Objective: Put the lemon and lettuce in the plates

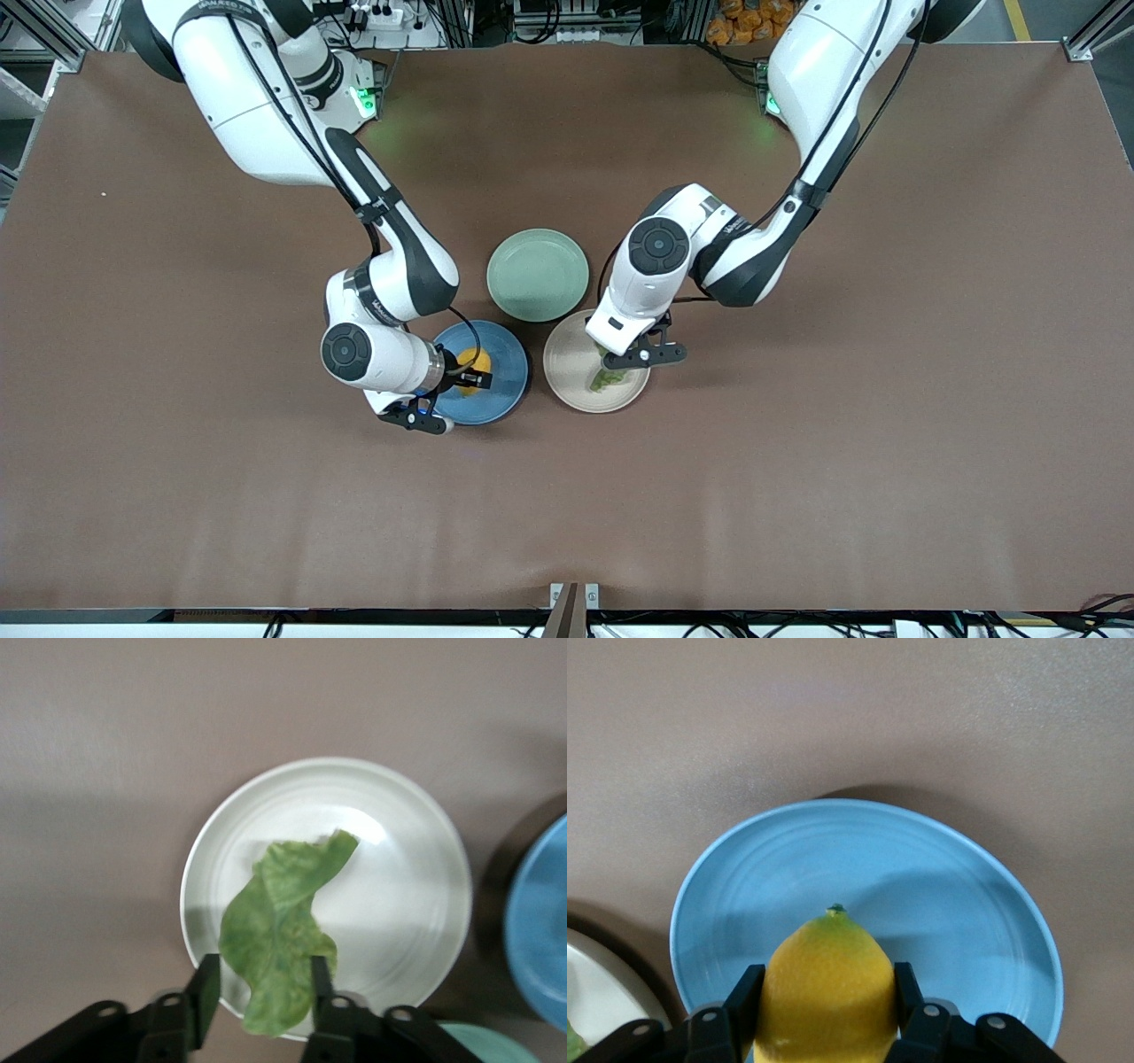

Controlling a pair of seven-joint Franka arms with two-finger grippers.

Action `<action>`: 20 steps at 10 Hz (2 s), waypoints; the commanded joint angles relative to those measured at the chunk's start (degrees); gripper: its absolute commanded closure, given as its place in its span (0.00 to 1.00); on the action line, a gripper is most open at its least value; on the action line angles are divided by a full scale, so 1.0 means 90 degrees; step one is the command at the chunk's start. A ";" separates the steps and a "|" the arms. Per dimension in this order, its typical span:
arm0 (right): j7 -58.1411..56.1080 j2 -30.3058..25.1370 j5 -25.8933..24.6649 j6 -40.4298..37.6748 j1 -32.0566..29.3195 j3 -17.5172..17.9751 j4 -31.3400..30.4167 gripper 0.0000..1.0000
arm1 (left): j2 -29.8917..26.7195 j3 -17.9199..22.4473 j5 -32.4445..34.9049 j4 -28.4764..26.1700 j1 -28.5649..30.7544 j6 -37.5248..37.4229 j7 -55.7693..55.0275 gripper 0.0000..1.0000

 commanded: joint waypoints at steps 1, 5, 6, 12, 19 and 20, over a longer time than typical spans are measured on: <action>0.0004 0.0037 0.0030 -0.0018 0.0039 -0.0029 0.0175 0.00 | -0.0744 0.0072 0.0176 0.0052 0.0121 -0.0632 0.0109 0.00; -0.0210 -0.0334 -0.0175 -0.1222 -0.0223 -0.0389 0.1079 0.00 | -0.2394 0.0062 0.0186 0.0052 0.0853 -0.2234 0.1134 0.00; -0.0859 -0.0334 -0.0592 -0.1983 -0.0273 -0.0574 0.1538 0.00 | -0.2755 0.0062 0.0118 0.0052 0.1106 -0.2615 0.1417 0.00; -0.3440 -0.2322 -0.1317 -0.4585 -0.1318 -0.1414 0.1923 0.00 | -0.3891 0.0062 -0.0469 0.0033 0.2456 -0.3750 0.3313 0.00; -0.3698 -0.3566 -0.1348 -0.5702 -0.1338 -0.1689 0.1758 0.00 | -0.4233 0.0873 -0.0459 -0.0152 0.2251 -0.4201 0.4213 0.00; -0.3688 -0.3566 -0.1309 -0.5692 -0.1318 -0.1680 0.1738 0.00 | -0.4243 0.0873 -0.0439 -0.0153 0.2251 -0.4210 0.4213 0.00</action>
